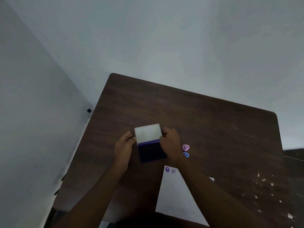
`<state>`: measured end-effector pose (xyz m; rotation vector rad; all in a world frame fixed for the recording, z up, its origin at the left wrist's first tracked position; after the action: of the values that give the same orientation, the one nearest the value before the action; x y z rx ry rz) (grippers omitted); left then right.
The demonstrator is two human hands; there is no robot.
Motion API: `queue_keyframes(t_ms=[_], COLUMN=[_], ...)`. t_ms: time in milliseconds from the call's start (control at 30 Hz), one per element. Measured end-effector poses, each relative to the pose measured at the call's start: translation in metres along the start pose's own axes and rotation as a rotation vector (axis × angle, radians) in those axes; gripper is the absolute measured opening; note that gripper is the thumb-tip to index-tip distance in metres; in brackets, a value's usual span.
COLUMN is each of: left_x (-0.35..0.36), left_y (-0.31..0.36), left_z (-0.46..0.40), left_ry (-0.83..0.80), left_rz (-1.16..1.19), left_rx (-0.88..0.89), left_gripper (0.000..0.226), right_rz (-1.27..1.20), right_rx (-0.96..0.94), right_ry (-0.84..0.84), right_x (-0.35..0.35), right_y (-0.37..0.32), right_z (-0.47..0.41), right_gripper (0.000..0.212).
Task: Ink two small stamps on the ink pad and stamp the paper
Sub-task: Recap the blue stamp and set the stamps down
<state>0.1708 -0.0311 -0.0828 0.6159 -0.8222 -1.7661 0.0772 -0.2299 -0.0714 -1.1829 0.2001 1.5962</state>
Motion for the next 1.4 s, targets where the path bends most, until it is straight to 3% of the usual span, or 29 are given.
queue_keyframes(t_ms=[67, 500, 900, 1133, 1400], left_x=[0.002, 0.011, -0.010, -0.018, -0.020], left_y=[-0.001, 0.005, 0.007, -0.004, -0.025], left_z=[-0.003, -0.001, 0.017, 0.024, 0.030], left_ry=[0.003, -0.019, 0.018, -0.004, -0.007], left_rz=[0.015, 0.063, 0.096, 0.098, 0.037], left_rx=[-0.037, -0.075, -0.017, 0.022, 0.007], left_gripper=[0.046, 0.042, 0.028, 0.028, 0.027], right_rz=[-0.007, -0.187, -0.473, -0.455, -0.384], right_rx=[-0.008, 0.023, 0.067, 0.134, 0.163], right_ry=[-0.010, -0.029, 0.049, 0.108, 0.088], right_x=[0.001, 0.002, -0.015, -0.017, -0.010], right_y=[-0.002, -0.003, 0.026, 0.042, 0.051], right_z=[-0.002, -0.005, 0.005, 0.020, 0.035], right_gripper=[0.027, 0.044, 0.035, 0.044, 0.036])
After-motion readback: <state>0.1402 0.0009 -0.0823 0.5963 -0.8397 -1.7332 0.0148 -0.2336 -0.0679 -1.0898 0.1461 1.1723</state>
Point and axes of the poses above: each hand's wrist, its own z-axis away from the middle knuckle, its own x-axis out of the palm, y = z × x, the point moved 9 cm from there along -z, towards the middle knuckle, and after that the axes turned 8 degrees about z, right-handed, at the moved point
